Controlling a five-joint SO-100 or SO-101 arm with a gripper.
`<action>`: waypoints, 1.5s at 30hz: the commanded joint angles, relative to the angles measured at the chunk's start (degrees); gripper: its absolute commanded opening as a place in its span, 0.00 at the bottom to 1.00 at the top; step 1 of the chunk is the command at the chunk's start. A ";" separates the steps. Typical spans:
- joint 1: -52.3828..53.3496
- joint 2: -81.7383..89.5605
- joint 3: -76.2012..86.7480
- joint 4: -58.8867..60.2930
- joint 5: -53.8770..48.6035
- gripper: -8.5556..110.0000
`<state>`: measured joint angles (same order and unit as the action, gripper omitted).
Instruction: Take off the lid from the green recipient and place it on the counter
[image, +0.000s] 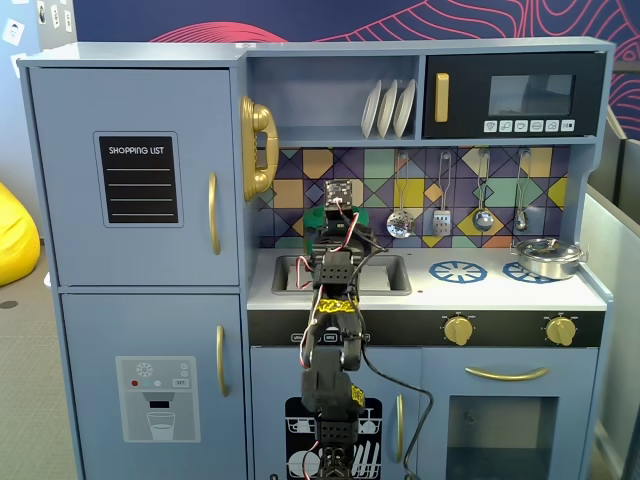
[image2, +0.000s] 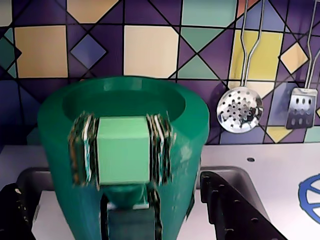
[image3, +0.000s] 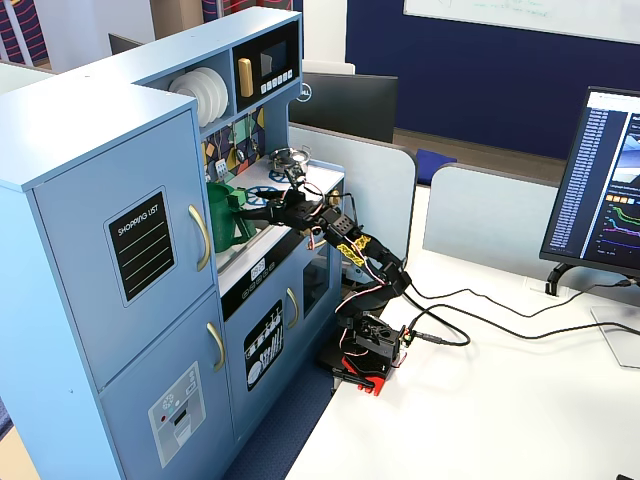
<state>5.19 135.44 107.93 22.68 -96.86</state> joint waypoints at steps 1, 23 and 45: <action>-0.70 -4.04 -6.77 -3.34 -0.79 0.40; -4.75 -11.34 -13.27 -3.16 -4.48 0.19; -2.90 -14.41 -21.71 -4.57 -8.79 0.07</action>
<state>0.70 120.41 92.29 20.39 -104.77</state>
